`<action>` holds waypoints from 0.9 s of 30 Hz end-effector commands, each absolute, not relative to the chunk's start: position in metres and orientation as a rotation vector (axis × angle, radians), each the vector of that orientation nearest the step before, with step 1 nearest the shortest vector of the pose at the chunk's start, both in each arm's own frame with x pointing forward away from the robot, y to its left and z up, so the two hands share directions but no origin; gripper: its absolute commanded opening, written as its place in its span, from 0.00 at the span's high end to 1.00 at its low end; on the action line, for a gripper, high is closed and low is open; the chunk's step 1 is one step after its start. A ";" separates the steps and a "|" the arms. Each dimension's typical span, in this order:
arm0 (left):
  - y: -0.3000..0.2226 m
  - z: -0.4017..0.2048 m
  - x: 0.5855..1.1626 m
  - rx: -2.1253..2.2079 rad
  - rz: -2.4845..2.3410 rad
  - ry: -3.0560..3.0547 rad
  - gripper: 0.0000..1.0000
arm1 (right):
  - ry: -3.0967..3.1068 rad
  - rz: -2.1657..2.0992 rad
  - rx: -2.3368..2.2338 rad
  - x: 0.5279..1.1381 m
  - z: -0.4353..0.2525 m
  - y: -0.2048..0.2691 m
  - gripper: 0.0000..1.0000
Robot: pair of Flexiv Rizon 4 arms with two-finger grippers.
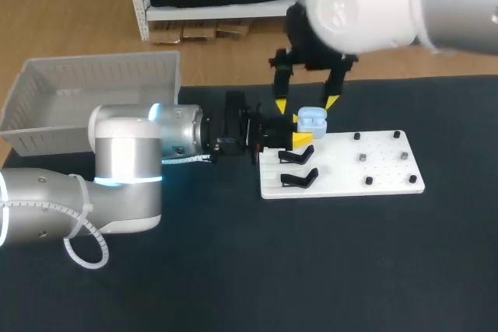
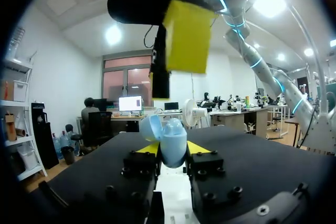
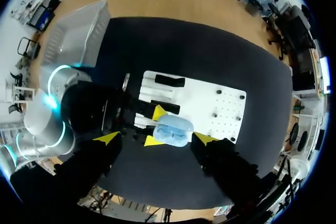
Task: Pick up each earbud case from the left stands, insert the matching earbuds, close the lid, and place the case in the box.
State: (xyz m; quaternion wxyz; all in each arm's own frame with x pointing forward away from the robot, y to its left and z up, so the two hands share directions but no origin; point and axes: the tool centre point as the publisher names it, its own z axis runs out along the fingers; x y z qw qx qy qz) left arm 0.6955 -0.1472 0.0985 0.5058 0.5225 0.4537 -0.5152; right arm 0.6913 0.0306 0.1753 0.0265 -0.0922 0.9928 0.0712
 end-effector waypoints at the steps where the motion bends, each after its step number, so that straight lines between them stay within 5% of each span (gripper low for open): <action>1: -0.147 0.097 0.695 1.257 -1.241 1.089 1.00 | 3.035 0.250 -0.199 0.697 0.186 0.008 0.00; 14: -0.147 0.097 0.695 1.257 -1.241 1.089 1.00 | 3.010 0.208 0.151 0.752 0.167 -0.029 0.00; 27: -0.147 0.097 0.695 1.257 -1.241 1.089 1.00 | 3.095 0.177 0.173 0.737 0.131 -0.036 0.00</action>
